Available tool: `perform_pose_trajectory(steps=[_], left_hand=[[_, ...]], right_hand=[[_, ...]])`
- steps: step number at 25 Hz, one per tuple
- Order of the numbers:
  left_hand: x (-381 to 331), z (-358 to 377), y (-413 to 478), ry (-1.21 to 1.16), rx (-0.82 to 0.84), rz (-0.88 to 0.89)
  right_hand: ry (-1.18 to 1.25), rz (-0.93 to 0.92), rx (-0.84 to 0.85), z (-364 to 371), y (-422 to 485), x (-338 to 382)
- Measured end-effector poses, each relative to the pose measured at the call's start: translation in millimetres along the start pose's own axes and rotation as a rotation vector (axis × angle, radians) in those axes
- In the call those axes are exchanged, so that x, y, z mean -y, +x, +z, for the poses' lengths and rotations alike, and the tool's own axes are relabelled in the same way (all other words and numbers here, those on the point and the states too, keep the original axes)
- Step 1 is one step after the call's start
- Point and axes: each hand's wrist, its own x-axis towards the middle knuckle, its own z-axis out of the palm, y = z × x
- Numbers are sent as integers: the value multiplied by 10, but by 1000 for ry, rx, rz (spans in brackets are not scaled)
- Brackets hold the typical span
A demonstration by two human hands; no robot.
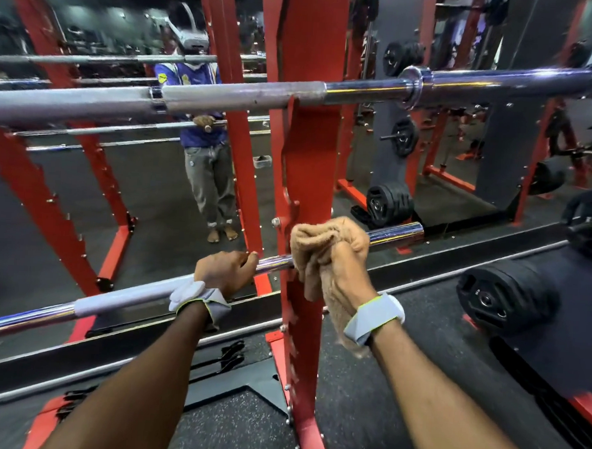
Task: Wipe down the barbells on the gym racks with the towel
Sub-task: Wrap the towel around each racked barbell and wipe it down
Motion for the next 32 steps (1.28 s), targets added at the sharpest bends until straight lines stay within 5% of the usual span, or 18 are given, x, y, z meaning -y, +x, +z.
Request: perform_pose_trajectory(steps=[2,7,13,20,26,29,32], left_hand=[[2,-22,12,5,-2,12],[-3,10,31,44,3,41],[-30,-64,27,-116,7,-18],[-267,-99,-2,-347,-65,130],[-507,-19,68,-424,-72,191],[-607,51,117,-434,-101,160],[-631,121,118,-464,-162,101]], right_hand=[[-85,-37,56,90,99,-87],[-797,-149,21,-171,-73,-461],[-511,-144,-189,-157,45,-307],[-227,-283,-380,-229,94,220],[-95,-494,-348,-212,431,814],[-511,-313,54,-335,692,593],[-1689,-177,361,-679,559,67]])
